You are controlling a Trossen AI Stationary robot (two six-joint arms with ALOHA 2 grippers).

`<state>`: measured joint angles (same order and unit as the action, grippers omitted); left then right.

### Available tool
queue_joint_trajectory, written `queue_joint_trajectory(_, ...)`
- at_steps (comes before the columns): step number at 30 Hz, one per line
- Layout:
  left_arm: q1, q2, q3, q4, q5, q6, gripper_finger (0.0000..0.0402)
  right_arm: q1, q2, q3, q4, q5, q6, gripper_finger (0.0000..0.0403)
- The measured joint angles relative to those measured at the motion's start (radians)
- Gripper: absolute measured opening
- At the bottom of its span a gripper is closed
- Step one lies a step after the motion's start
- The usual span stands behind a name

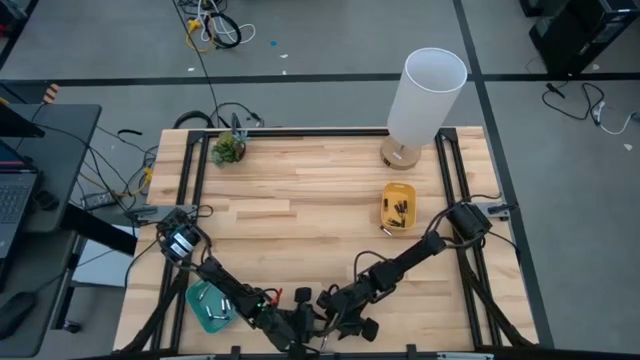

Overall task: Sort batteries
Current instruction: Put the silver battery into the blue bin

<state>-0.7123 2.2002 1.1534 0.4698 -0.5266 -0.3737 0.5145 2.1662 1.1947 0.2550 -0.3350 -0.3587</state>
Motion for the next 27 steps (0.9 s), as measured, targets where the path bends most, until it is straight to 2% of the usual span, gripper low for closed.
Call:
queue_joint_trajectory(13,0.025,-0.001,0.0,0.001,0.005,-0.003,0.0163,0.006,-0.003,-0.002,0.006,0.044,-0.004,0.0204)
queue_joint_trajectory(18,0.017,-0.048,0.003,-0.164,0.005,-0.105,0.0163,-0.006,-0.002,-0.001,0.013,0.08,-0.001,0.0204)
queue_joint_trajectory(21,0.019,-0.061,0.005,-0.222,0.051,-0.168,0.0162,-0.015,0.0,0.0,0.029,0.075,-0.01,0.0203)
queue_joint_trajectory(27,0.016,-0.063,0.001,-0.184,0.146,-0.208,0.0162,-0.02,0.009,-0.002,0.068,0.007,-0.136,0.0202)
